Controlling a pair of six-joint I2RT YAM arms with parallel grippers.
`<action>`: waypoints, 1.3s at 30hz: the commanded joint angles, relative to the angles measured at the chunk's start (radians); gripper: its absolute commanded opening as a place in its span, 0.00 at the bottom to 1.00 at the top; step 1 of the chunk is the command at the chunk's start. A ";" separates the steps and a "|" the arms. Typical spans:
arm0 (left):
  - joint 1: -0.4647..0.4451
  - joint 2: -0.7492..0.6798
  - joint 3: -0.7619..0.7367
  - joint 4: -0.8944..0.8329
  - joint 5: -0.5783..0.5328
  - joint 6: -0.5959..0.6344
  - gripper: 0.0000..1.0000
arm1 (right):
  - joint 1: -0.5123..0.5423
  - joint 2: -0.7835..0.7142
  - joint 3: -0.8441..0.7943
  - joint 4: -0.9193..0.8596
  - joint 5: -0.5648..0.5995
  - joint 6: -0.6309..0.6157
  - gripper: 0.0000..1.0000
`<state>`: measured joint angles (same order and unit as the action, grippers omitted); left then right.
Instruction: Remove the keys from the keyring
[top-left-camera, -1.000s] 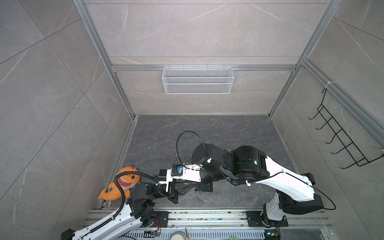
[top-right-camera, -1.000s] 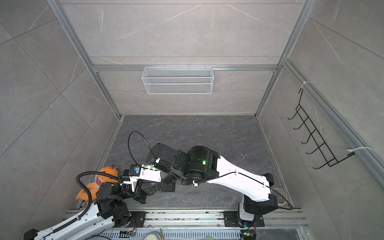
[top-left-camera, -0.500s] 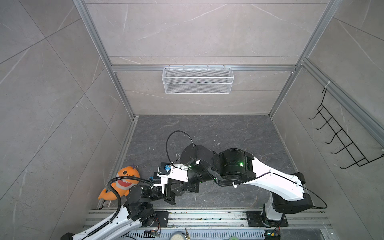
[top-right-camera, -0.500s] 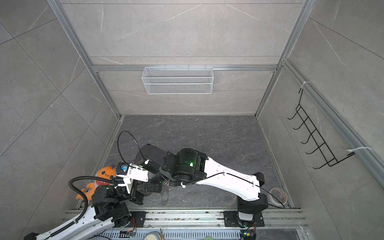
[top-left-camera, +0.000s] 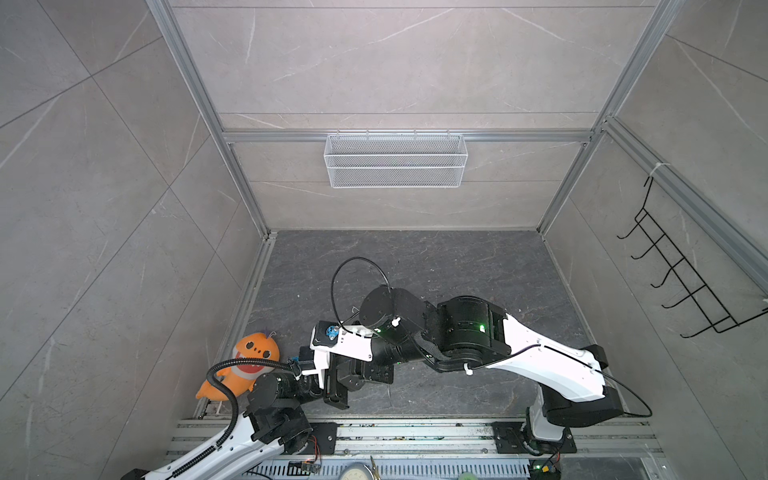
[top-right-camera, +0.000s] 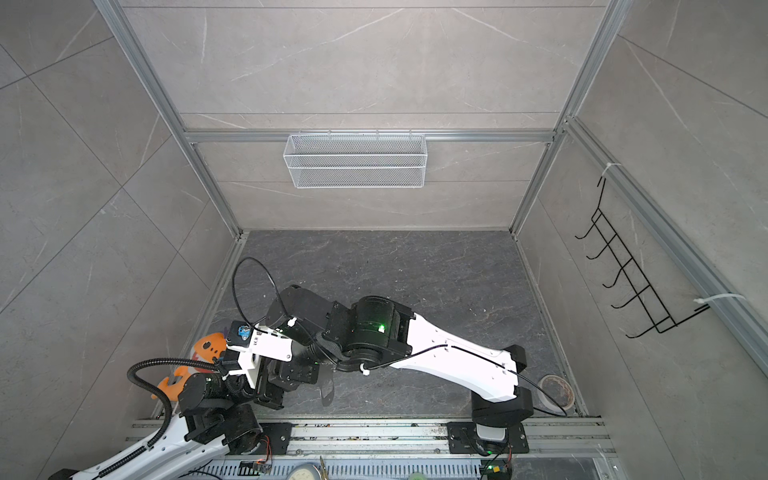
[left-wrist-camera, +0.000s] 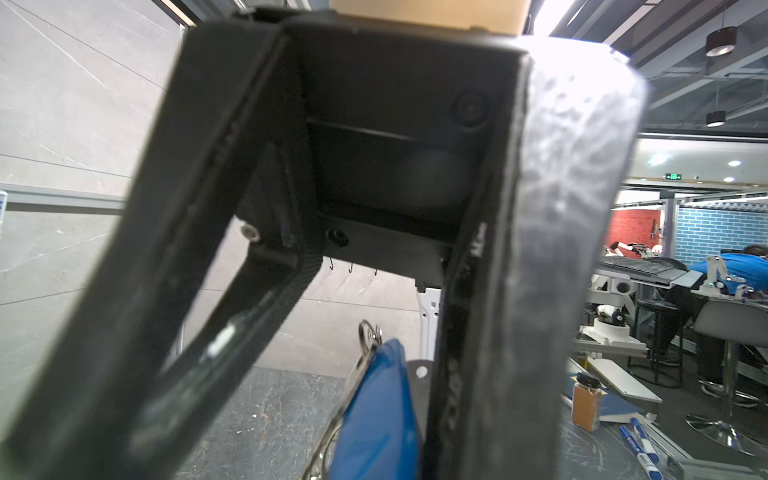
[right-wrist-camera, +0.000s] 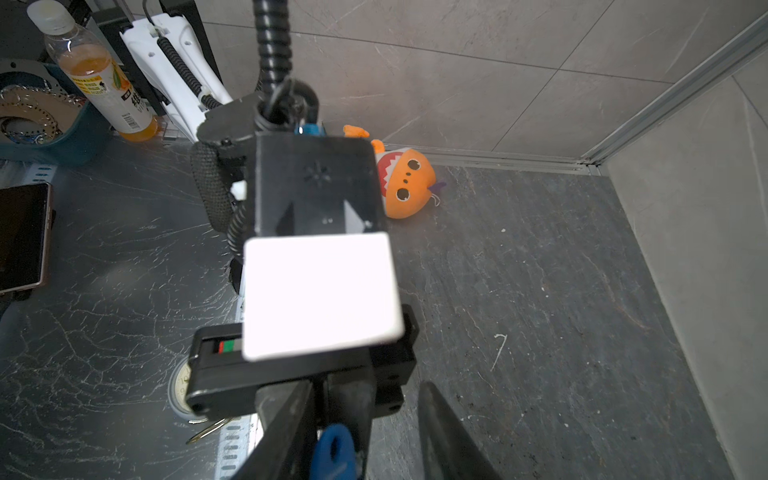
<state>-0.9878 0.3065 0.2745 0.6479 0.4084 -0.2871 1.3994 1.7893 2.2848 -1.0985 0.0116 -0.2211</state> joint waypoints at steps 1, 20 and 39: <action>-0.003 -0.013 0.015 0.025 -0.038 0.028 0.00 | 0.007 -0.124 -0.073 0.076 0.028 0.013 0.46; -0.003 0.020 0.054 -0.015 -0.016 0.025 0.00 | -0.206 -0.552 -0.763 0.432 -0.387 0.178 0.47; -0.003 0.000 0.048 -0.022 -0.015 0.022 0.00 | -0.274 -0.505 -0.814 0.454 -0.523 0.206 0.31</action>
<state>-0.9878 0.3229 0.2802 0.5797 0.3943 -0.2832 1.1297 1.2766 1.4872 -0.6529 -0.4698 -0.0273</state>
